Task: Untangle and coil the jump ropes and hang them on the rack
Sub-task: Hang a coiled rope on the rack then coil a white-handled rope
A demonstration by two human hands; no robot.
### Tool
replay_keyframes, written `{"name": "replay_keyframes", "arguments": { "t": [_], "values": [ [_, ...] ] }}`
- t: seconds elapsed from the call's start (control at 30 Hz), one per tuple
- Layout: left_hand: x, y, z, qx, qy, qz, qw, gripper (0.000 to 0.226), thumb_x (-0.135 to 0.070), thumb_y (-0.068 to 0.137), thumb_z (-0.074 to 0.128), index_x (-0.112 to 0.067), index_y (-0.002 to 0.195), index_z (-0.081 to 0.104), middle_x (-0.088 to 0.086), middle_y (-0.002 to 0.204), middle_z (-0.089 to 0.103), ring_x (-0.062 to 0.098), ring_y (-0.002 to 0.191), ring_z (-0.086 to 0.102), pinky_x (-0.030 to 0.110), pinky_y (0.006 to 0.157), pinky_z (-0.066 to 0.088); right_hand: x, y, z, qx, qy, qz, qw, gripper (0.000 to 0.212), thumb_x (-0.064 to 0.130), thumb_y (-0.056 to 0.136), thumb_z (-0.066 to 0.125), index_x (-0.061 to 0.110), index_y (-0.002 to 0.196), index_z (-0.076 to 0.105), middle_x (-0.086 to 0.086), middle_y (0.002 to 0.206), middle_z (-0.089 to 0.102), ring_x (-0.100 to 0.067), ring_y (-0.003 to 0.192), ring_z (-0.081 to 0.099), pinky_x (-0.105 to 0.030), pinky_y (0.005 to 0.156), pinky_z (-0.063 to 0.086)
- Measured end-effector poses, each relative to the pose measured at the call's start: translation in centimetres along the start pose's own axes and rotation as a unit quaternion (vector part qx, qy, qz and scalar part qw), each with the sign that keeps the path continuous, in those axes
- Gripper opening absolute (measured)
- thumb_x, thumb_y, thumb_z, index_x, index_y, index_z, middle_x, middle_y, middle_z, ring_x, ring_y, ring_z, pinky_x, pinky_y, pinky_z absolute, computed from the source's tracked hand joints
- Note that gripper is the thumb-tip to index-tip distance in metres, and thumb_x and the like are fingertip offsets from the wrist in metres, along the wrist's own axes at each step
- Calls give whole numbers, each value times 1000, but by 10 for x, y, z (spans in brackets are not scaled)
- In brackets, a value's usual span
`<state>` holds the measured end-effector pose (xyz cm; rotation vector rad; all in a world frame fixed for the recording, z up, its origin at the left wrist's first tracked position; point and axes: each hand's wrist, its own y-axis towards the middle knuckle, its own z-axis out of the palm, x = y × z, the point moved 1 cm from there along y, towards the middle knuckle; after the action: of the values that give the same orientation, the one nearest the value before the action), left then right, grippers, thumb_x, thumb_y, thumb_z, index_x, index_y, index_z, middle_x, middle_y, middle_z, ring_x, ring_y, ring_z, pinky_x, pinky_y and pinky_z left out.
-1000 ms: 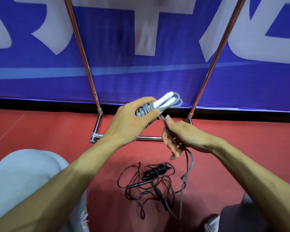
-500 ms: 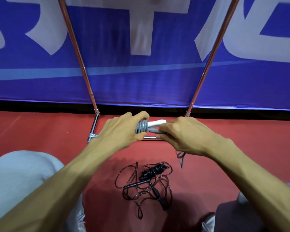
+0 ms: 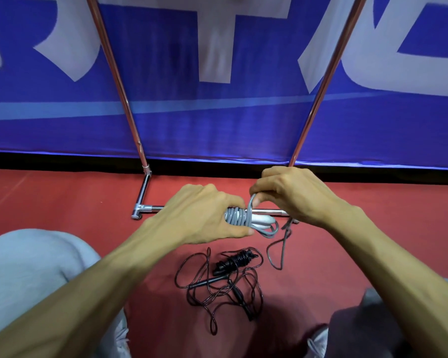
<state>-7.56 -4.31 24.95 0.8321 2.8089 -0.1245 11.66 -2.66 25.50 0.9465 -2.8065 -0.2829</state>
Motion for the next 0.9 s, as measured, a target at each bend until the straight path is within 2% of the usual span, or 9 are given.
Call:
{"name": "replay_keyframes", "arguments": {
  "t": [0.1,0.17,0.3,0.4,0.47,0.53,0.63,0.77,0.9],
  "values": [
    [8,-4,-1,-50,-28,-13,998,38,-68,78,58,-39,101,66,-5,60,52,8,56,44,20,53,29,-3,2,5,12,65,12,998,19,35,95,51,25,97,67,14,83,52,-10,77,51,-37,65,47],
    [14,-6,-2,-86,-93,-11,992,32,-70,71,59,-46,92,63,-4,61,56,11,59,45,26,57,32,-3,5,4,8,119,12,993,24,32,91,47,19,97,67,11,84,58,-11,75,53,-35,68,46],
    [16,-7,-5,-114,-225,6,968,32,-73,67,55,-48,86,63,-10,65,61,11,59,48,32,57,42,1,6,1,26,179,20,983,14,16,84,59,16,96,66,3,88,68,-15,79,62,-35,70,49],
    [14,-7,-9,-150,-308,7,940,29,-58,77,65,-44,102,69,-5,66,64,11,48,46,28,49,42,2,5,5,11,255,69,964,23,9,85,45,20,90,64,1,80,68,-14,70,65,-29,64,51],
    [13,-7,-11,-149,-389,1,909,45,-46,83,68,-50,127,57,8,69,66,18,41,44,24,39,41,6,5,8,27,316,106,943,29,13,99,36,12,84,60,-8,69,68,-20,60,66,-23,57,47],
    [12,-7,-12,-151,-442,1,884,59,-39,87,67,-57,137,41,22,71,61,24,40,39,24,36,40,14,6,12,46,378,125,916,44,22,105,27,2,78,56,-17,57,62,-28,50,62,-24,51,45],
    [8,-5,-11,-179,-452,19,874,50,-33,90,66,-59,130,48,22,74,62,28,38,39,23,35,41,22,11,18,38,437,154,885,45,25,106,24,-7,91,53,-13,50,58,-30,43,57,-26,48,45],
    [9,-2,-6,-215,-434,-16,875,19,-37,90,66,-44,107,65,9,72,64,21,37,44,25,33,38,25,11,17,53,470,178,863,39,27,104,27,-2,95,51,-12,55,59,-31,43,60,-27,44,47],
    [16,2,-5,-264,-357,-84,892,13,-51,87,63,-44,98,62,8,71,61,13,42,45,36,47,44,29,7,15,133,510,214,822,50,42,102,32,-1,92,56,-12,58,51,-23,38,54,-26,43,47]
  ]
}}
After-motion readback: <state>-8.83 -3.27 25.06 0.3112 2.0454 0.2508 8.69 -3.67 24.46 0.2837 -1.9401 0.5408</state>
